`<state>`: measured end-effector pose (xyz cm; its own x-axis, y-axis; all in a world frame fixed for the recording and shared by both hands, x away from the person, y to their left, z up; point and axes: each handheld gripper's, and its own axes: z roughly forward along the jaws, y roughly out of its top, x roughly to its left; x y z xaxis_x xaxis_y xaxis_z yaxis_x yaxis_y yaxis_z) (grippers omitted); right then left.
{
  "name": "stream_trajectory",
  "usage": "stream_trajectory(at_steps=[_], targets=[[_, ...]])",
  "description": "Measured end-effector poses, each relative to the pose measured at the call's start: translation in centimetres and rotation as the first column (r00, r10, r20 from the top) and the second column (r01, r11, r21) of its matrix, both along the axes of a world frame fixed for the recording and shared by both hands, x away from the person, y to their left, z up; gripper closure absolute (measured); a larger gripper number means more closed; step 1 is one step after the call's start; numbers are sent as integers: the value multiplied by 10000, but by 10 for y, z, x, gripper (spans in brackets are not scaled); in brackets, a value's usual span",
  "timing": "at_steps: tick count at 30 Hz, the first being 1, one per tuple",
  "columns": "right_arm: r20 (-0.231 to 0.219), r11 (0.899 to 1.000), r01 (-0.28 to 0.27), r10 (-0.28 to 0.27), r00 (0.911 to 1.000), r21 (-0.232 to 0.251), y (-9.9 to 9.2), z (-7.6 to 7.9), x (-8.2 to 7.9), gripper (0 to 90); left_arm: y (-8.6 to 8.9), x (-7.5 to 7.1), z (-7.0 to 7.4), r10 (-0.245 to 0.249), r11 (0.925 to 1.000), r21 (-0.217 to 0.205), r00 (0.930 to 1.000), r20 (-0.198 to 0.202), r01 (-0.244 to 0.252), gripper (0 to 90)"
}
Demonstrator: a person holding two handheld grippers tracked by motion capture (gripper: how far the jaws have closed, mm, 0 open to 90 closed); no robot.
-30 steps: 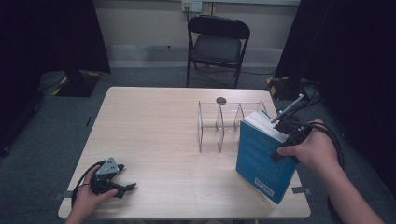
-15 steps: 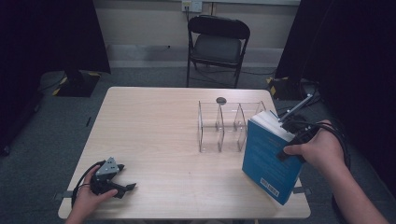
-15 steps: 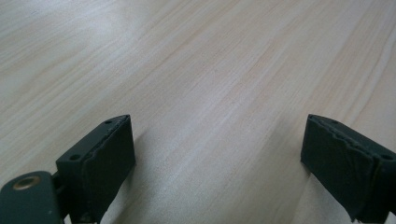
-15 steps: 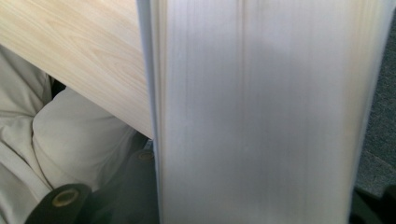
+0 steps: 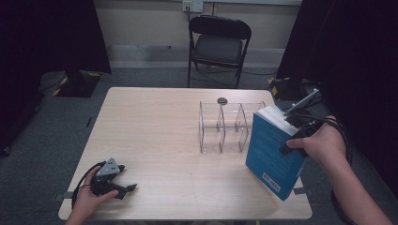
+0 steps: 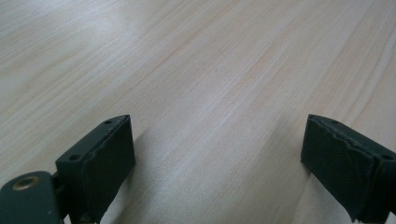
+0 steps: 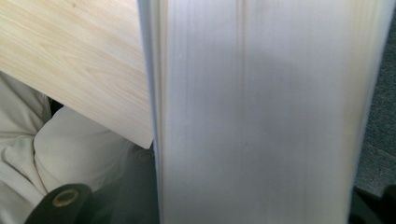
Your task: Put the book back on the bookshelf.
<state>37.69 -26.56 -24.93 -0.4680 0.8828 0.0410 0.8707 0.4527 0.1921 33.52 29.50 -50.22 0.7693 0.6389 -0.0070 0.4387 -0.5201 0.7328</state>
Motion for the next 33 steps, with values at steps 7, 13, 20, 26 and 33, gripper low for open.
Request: stream_trajectory(at_steps=[7, 13, 20, 26, 33], targets=[[83, 9997, 248, -249, 9997, 53, -3, -3, 8, 617, 0, 0, 0, -5, 10000, 1, 10000, 4, 5, 91], [39, 9992, 389, -389, 9992, 53, -4, -5, 14, 618, 0, 0, 0, -5, 10000, 1, 10000, 0, 5, 91], [112, 9978, 615, -618, 9980, 230, -5, -5, 21, 618, 0, 0, 0, -13, 10000, 11, 10000, 0, 13, 89], [127, 9978, 658, -658, 9978, 7, -1, -5, 28, 617, 0, 0, 0, -20, 10000, 20, 10000, -12, 20, 88], [135, 9975, 701, -699, 9975, -104, 2, -3, 33, 618, 0, 0, 0, -71, 10000, 53, 10000, -1, 71, 78]])
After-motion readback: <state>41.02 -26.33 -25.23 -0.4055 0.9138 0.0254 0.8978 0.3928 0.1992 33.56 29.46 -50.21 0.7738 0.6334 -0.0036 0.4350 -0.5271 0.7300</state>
